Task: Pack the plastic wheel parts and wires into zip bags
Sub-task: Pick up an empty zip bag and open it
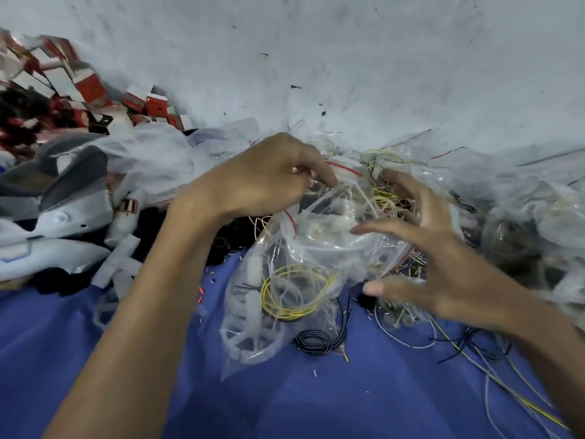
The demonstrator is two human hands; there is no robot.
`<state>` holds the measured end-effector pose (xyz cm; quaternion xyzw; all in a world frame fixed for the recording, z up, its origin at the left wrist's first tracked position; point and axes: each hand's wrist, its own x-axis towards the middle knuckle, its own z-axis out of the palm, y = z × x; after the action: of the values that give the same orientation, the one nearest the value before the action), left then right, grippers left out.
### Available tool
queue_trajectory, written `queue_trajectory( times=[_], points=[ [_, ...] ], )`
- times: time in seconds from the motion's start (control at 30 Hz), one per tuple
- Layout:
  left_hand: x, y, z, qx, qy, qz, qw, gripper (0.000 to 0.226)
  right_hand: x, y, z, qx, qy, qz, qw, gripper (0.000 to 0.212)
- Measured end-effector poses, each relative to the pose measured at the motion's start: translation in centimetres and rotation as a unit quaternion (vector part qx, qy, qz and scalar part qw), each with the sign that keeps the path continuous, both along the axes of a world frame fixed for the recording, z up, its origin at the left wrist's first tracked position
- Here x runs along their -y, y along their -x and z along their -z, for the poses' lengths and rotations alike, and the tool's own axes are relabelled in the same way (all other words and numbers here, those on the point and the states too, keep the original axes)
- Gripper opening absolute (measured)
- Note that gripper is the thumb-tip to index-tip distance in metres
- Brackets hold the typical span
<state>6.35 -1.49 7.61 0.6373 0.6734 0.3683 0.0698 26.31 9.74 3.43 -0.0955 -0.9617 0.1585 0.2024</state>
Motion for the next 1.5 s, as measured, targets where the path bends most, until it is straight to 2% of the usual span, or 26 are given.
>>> queue_trajectory(
  times=[0.13,0.23,0.33,0.4,0.43,0.47,0.5,0.53,0.57,0.63,0.7,0.77,0.83,0.93,0.97,1.03,1.1,1.17,1.27,1.3,1.37,1.4,1.5],
  points=[
    [1.9,0.9,-0.5,0.091,-0.076,0.116,0.986,0.055,-0.1,1.5,1.0,-0.059,0.086,-0.006,0.995,0.052],
    [1.6,0.8,-0.5,0.151,-0.136,0.125,0.971,0.052,0.4,3.4,0.3,-0.058,0.068,-0.072,0.993,0.053],
    [0.2,0.1,0.3,0.157,-0.121,0.072,0.978,0.052,1.9,5.4,-1.0,-0.102,0.04,-0.052,0.993,0.019],
    [-0.7,-0.2,0.8,0.234,-0.095,0.085,0.964,0.037,2.2,6.0,-2.5,-0.179,0.087,0.0,0.98,0.02],
    [-0.9,0.0,0.9,0.296,-0.075,0.088,0.948,0.034,2.1,6.1,-3.2,-0.216,0.132,0.026,0.967,0.025],
    [-0.9,0.4,1.2,0.353,-0.05,0.1,0.929,0.052,2.0,6.2,-3.9,-0.253,0.193,0.05,0.947,0.035],
    [-1.0,0.9,1.5,0.392,-0.024,0.118,0.912,0.079,1.6,6.2,-4.5,-0.287,0.263,0.069,0.919,0.044],
    [-1.2,1.4,1.9,0.399,0.012,0.138,0.906,0.099,1.2,6.2,-4.9,-0.312,0.334,0.082,0.886,0.048],
    [-1.3,1.5,2.4,0.376,0.052,0.167,0.91,0.103,0.7,6.1,-5.3,-0.327,0.396,0.085,0.854,0.046],
    [-1.2,1.2,3.6,0.281,0.104,0.213,0.93,0.073,-0.2,5.9,-5.7,-0.34,0.507,0.058,0.79,0.035],
    [-1.4,0.7,4.1,0.254,0.113,0.22,0.935,0.05,-1.0,5.6,-5.5,-0.333,0.582,0.022,0.741,0.022],
    [-1.8,0.4,4.0,0.281,0.096,0.214,0.931,0.037,-1.8,5.3,-4.8,-0.324,0.605,0.019,0.727,0.012],
    [-1.9,0.1,3.5,0.296,0.077,0.194,0.932,0.031,-2.5,4.9,-4.1,-0.322,0.61,0.035,0.723,0.015],
    [-1.6,-0.4,2.7,0.241,0.042,0.143,0.959,0.029,-3.5,4.3,-3.6,-0.341,0.594,0.038,0.727,0.015],
    [-1.4,-0.6,2.3,0.201,0.03,0.122,0.972,0.035,-3.8,4.1,-3.6,-0.35,0.581,0.028,0.735,0.016],
    [-1.4,-0.7,1.8,0.065,0.004,0.025,0.998,0.061,-4.4,3.5,-3.7,-0.368,0.55,-0.006,0.749,0.02],
    [-0.9,-1.0,1.0,-0.077,-0.028,-0.071,0.994,0.076,-5.0,2.5,-3.7,-0.366,0.504,-0.045,0.781,0.021],
    [0.2,-0.7,0.2,-0.141,-0.035,-0.054,0.988,0.075,-5.6,1.0,-3.4,-0.321,0.432,-0.046,0.841,0.012],
    [1.6,-0.4,-0.3,-0.053,0.092,0.048,0.993,0.077,-5.6,-0.6,-1.2,-0.17,0.275,0.015,0.946,0.022],
    [1.4,-0.3,0.0,-0.035,0.102,0.057,0.992,0.078,-5.4,-0.5,0.3,-0.107,0.231,0.028,0.967,0.025],
    [-0.2,-0.5,0.8,-0.048,0.068,0.04,0.996,0.075,-5.5,-0.1,3.2,-0.032,0.25,0.02,0.968,0.027],
    [-1.0,-0.9,1.2,-0.06,0.062,0.043,0.995,0.074,-5.6,-0.1,4.2,-0.029,0.29,0.016,0.956,0.032],
    [-2.6,-2.2,2.7,-0.069,0.127,0.131,0.981,0.081,-6.1,-0.5,4.7,-0.061,0.362,0.012,0.93,0.031]
  ],
)
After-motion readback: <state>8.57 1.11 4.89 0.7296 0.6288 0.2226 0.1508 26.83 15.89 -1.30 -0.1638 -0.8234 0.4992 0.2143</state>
